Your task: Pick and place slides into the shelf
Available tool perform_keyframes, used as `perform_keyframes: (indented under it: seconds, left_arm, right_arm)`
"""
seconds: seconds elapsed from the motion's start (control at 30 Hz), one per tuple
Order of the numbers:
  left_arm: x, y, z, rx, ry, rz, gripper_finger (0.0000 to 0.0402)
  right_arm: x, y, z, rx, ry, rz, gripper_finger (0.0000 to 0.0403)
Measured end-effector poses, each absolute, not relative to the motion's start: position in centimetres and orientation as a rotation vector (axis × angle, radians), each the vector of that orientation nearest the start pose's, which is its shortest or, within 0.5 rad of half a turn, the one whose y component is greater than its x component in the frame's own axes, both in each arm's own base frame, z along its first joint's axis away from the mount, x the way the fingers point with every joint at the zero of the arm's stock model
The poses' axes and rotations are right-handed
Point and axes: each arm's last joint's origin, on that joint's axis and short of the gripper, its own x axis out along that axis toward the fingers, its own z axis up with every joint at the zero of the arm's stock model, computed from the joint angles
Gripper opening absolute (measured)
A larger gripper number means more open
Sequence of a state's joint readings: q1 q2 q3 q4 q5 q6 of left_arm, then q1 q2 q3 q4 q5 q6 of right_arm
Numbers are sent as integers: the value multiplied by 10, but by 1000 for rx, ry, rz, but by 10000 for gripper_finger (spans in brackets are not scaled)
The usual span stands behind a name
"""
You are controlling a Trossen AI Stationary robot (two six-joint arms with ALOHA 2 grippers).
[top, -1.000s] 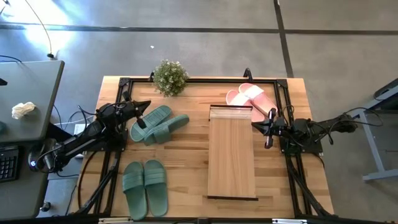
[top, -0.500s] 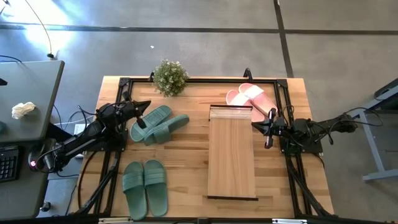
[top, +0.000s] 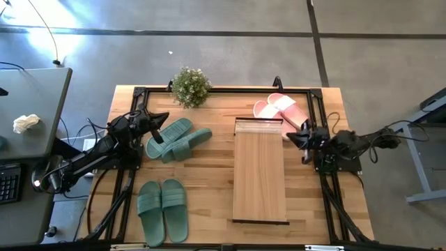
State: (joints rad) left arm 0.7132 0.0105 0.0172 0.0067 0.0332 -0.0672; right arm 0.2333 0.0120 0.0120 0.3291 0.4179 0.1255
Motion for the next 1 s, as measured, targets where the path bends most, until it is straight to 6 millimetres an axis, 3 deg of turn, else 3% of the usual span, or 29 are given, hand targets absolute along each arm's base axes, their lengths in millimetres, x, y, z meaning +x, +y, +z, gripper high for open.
perform_keyframes:
  seconds: [0.2,0.5,0.7,1.0]
  left_arm:
    - [74,63,169,-104,-51,678,5]
    - [74,63,169,-105,-51,678,5]
    - [74,63,169,-104,-51,679,5]
    - [74,63,169,-107,-52,678,5]
  right_arm:
    - [83,8,215,484,-533,-96,0]
    - [77,6,224,705,-653,-12,0]
    - [72,5,239,491,-657,-87,0]
    - [41,-11,320,121,-167,-526,41]
